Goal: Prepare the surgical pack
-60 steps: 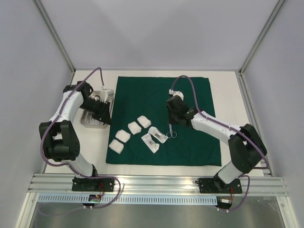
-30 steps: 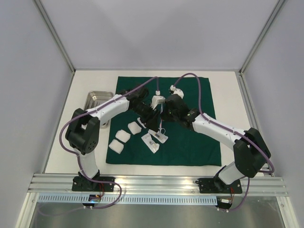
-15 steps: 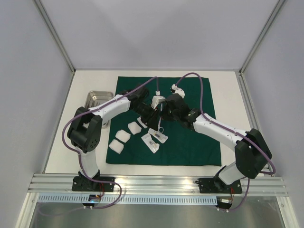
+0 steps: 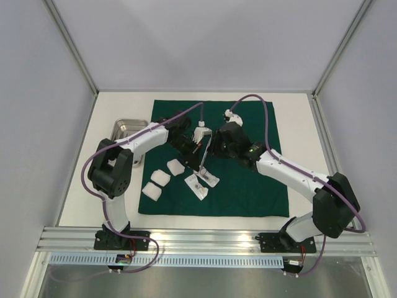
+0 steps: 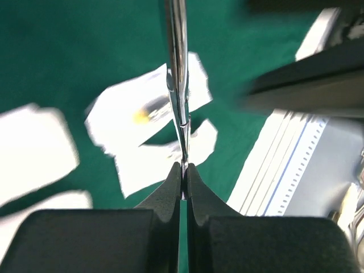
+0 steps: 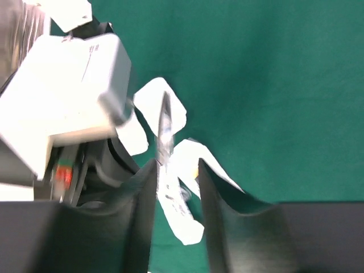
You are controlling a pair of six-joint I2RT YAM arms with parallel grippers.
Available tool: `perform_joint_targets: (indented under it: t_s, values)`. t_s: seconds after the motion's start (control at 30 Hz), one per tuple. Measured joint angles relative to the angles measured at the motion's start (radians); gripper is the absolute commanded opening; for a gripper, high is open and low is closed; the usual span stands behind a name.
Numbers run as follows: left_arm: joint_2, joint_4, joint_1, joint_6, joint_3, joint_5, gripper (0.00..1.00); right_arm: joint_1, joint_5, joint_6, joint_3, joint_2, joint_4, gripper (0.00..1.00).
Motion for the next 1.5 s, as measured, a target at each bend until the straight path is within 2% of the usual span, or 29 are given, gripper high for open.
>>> perform_joint_targets:
  t_s: [0.07,0.17,0.53,0.77,1.0,1.23,1.5]
  values:
    - [0.000,-0.031,0.030,0.014,0.000,-0.024,0.00,-0.003,0.000,-0.022,0.000,-0.021,-0.006,0.47]
    - [-0.003,-0.067,0.107,0.034,-0.002,-0.048,0.00,-0.008,0.001,-0.059,0.004,-0.062,-0.014,0.51]
    - [-0.193,-0.246,0.442,0.182,-0.024,-0.083,0.00,-0.043,-0.011,-0.147,0.022,-0.118,-0.045,0.53]
    - [-0.160,-0.343,0.703,0.283,-0.008,-0.138,0.00,-0.057,-0.043,-0.174,0.054,-0.052,-0.060,0.52]
    - [-0.060,-0.397,0.756,0.349,0.019,-0.193,0.00,-0.057,-0.063,-0.182,0.060,0.003,-0.077,0.52]
    - [0.033,-0.412,0.799,0.370,0.148,-0.240,0.00,-0.057,-0.071,-0.186,0.060,0.018,-0.089,0.52]
    - [0.119,-0.428,0.802,0.388,0.230,-0.240,0.00,-0.057,-0.084,-0.188,0.068,0.048,-0.098,0.52]
